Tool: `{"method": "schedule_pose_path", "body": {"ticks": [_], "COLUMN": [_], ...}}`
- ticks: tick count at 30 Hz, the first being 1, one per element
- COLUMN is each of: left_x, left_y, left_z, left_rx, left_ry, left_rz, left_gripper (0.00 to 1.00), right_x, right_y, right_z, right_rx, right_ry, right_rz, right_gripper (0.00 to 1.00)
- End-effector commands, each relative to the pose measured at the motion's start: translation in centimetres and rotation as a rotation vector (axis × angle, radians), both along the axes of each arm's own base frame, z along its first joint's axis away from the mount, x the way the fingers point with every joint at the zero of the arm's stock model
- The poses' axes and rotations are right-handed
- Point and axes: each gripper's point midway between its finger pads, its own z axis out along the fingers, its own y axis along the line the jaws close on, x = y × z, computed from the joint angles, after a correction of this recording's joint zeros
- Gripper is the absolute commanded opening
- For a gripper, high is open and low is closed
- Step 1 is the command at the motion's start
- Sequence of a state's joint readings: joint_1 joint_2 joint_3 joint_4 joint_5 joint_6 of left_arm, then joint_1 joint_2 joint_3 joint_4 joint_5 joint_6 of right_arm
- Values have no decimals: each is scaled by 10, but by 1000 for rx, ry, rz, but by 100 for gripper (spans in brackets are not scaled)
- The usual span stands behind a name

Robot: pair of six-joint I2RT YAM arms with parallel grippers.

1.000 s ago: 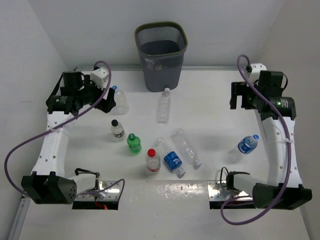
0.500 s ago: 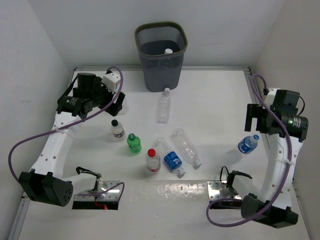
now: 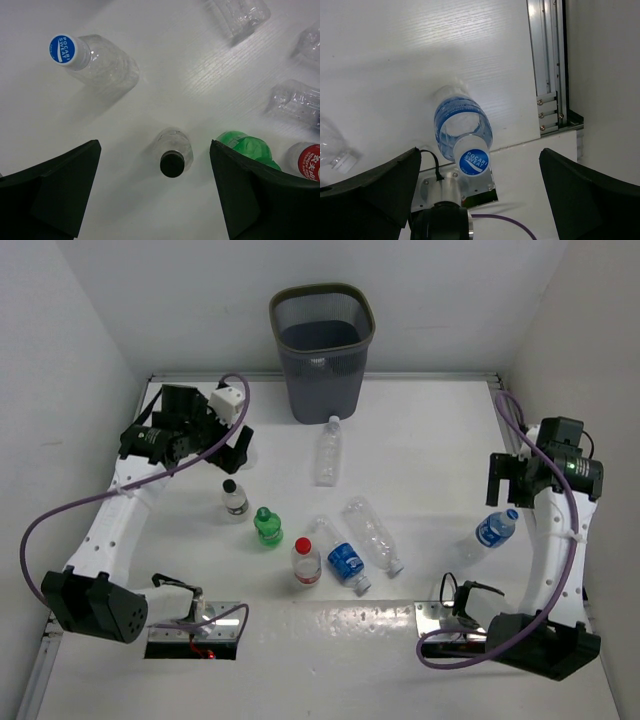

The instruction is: Put the plastic bottles in the bin

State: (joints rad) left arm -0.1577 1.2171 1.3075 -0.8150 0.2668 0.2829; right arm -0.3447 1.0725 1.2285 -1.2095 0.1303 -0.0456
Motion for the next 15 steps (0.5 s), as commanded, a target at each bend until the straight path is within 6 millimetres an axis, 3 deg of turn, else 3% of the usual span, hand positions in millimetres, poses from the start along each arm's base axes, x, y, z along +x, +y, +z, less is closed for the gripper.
{"method": "schedule_pose_path", "body": {"ticks": [1,15], "left_x": [6,13], "left_y": [-2,4], "left_z": [15,15], "left_rx": [-22,3], "left_ry": [-8,15], "left_rz": [-3,15], "left_gripper": [97,97], "right_x": [5,1], "right_y": [-1,11], "right_z": [-8,-68], "right_rx": [6,98], "right_ry": [-1,93], "right_rz": [-9,17], "right_gripper": [100,100]}}
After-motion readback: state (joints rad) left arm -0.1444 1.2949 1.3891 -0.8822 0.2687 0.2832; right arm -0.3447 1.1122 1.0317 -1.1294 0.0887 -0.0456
